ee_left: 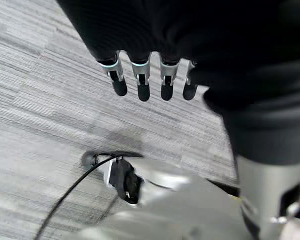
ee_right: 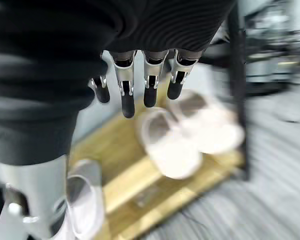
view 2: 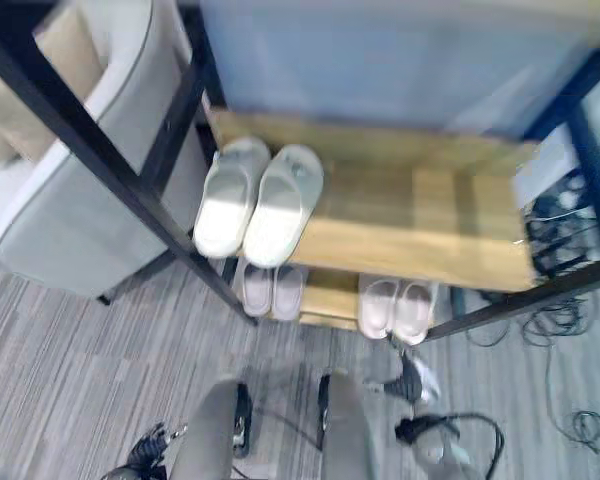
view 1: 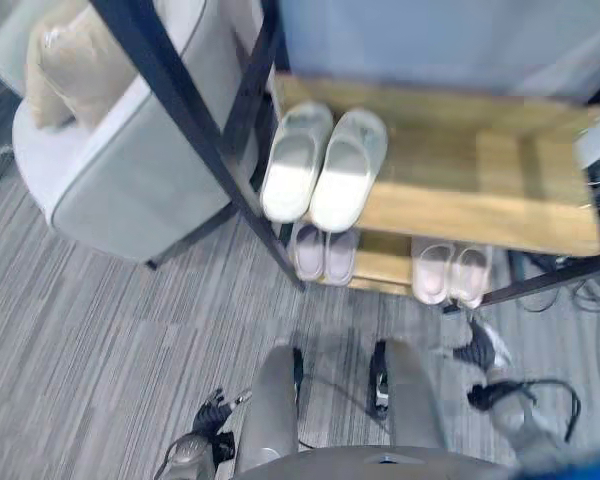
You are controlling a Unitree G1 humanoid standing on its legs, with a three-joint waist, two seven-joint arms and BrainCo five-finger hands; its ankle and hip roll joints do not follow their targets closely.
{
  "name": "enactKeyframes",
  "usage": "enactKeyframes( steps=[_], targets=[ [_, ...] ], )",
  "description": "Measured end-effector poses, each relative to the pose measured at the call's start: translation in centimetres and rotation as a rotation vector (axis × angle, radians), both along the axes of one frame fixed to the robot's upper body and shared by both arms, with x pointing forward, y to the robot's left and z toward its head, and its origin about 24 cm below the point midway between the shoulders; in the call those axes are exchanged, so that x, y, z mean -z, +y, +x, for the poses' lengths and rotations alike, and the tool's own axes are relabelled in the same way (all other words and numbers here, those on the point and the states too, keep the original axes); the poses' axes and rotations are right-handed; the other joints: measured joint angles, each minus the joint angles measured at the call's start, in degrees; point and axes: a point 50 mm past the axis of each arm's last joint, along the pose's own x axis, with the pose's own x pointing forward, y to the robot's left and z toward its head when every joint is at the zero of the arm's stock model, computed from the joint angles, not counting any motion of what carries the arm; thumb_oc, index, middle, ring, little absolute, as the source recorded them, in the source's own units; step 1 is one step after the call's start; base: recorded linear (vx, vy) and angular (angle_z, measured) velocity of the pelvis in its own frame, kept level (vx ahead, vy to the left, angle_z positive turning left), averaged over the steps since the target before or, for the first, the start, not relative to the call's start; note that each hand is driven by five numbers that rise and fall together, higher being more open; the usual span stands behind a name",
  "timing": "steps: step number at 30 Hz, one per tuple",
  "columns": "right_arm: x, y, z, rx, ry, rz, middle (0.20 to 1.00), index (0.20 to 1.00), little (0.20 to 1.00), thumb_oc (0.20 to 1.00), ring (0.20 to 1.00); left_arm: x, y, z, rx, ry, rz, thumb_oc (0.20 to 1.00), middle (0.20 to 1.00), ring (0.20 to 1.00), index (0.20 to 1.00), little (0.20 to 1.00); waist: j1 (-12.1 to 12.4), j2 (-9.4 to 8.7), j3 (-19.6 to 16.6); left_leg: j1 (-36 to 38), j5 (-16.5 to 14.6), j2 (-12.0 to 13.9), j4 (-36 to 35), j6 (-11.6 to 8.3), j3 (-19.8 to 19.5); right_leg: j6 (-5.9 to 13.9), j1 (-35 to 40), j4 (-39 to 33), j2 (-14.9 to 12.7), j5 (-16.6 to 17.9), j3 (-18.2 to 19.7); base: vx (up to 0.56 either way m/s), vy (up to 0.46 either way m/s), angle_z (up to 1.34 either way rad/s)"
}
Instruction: Arrange the slippers neatly on the shoe rack.
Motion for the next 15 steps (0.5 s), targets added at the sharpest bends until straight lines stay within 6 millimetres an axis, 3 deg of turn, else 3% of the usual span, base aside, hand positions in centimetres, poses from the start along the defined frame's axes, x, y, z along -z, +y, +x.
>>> enactKeyframes(
  steps=[1, 2, 4, 6, 7, 9, 12, 15],
  targets=[
    [1.9, 0.0, -2.4, 0.092, 0.11, 0.042, 1.0, 1.0, 1.0, 1.0, 1.0, 0.1, 0.1, -0.4, 0.053, 0.024, 0.017, 1.0, 1.0, 1.0, 1.0, 1.0, 0.1, -0.24, -0.7, 6.1, 2.7, -0.1, -6.9, 0.55, 0.0, 0.08, 6.1, -7.1, -0.1, 2.3, -0.9, 0.17, -0.026, -0.03],
    [2.7, 0.2, -3.8, 0.146, 0.157, 0.086, 1.0, 1.0, 1.0, 1.0, 1.0, 0.2, 0.0, -0.9, 0.068, 0.047, 0.019, 1.0, 1.0, 1.0, 1.0, 1.0, 0.1, 0.05, -1.9, 9.2, 3.1, 0.0, -11.4, 0.66, 0.1, 0.35, 8.9, -10.3, 0.1, 2.8, -1.4, 0.18, -0.045, 0.06],
    [5.0, 1.3, -6.0, 0.308, 0.283, 0.216, 1.0, 1.0, 1.0, 1.0, 1.0, 0.7, -0.5, -2.1, 0.024, 0.101, -0.01, 1.0, 1.0, 1.0, 1.0, 1.0, 0.3, -0.47, -3.9, 19.2, 9.0, -0.5, -24.5, 0.93, 0.1, 1.96, 18.0, -21.5, 0.2, 7.1, -2.4, 0.26, -0.059, 0.09],
    [6.2, 0.8, -7.3, 0.364, 0.378, 0.255, 1.0, 1.0, 1.0, 1.0, 1.0, 1.2, -0.7, -4.5, 0.037, 0.205, -0.011, 1.0, 1.0, 1.0, 1.0, 1.0, 0.1, 0.08, -5.8, 27.6, 11.6, -0.3, -32.9, 0.86, 0.6, 2.28, 25.4, -27.9, 0.7, 8.9, -3.1, 0.22, -0.055, -0.03],
    [6.4, 0.4, -7.5, 0.392, 0.397, 0.261, 1.0, 1.0, 1.0, 1.0, 1.0, 1.4, -0.8, -5.8, 0.03, 0.244, -0.021, 1.0, 1.0, 1.0, 1.0, 1.0, 0.4, 0.17, -8.4, 29.4, 12.8, -0.3, -36.1, 0.84, 0.6, 2.04, 26.5, -29.6, 0.9, 9.6, -3.2, 0.16, -0.057, -0.03],
    [7.0, -0.2, -7.3, 0.442, 0.432, 0.28, 1.0, 1.0, 1.0, 1.0, 1.0, 1.6, -1.4, -6.8, 0.051, 0.293, -0.035, 1.0, 1.0, 1.0, 1.0, 1.0, 0.9, 0.88, -10.0, 35.7, 16.8, 0.4, -44.8, 0.81, 0.8, 1.9, 31.4, -35.8, 2.2, 12.3, -3.7, 0.09, -0.051, -0.05],
    [7.5, -0.8, -7.2, 0.422, 0.498, 0.234, 1.0, 1.0, 1.0, 1.0, 1.0, 1.7, -2.3, -5.8, 0.073, 0.271, -0.051, 1.0, 1.0, 1.0, 1.0, 1.0, 2.0, 2.57, -11.1, 38.1, 18.8, 1.3, -49.3, 0.73, 1.4, 2.05, 35.8, -45.0, 3.8, 16.8, -3.7, 0.04, -0.05, -0.08],
    [8.5, -1.2, -9.8, 0.467, 0.64, 0.201, 1.0, 1.0, 1.0, 1.0, 1.0, 1.8, -2.6, -5.2, 0.121, 0.269, -0.048, 1.0, 1.0, 1.0, 1.0, 1.0, 2.4, 2.95, -11.0, 39.5, 19.3, 1.4, -50.6, 0.57, 1.6, 2.16, 39.2, -50.3, 4.3, 19.7, -3.8, 0.06, -0.061, 0.0]
  ],
)
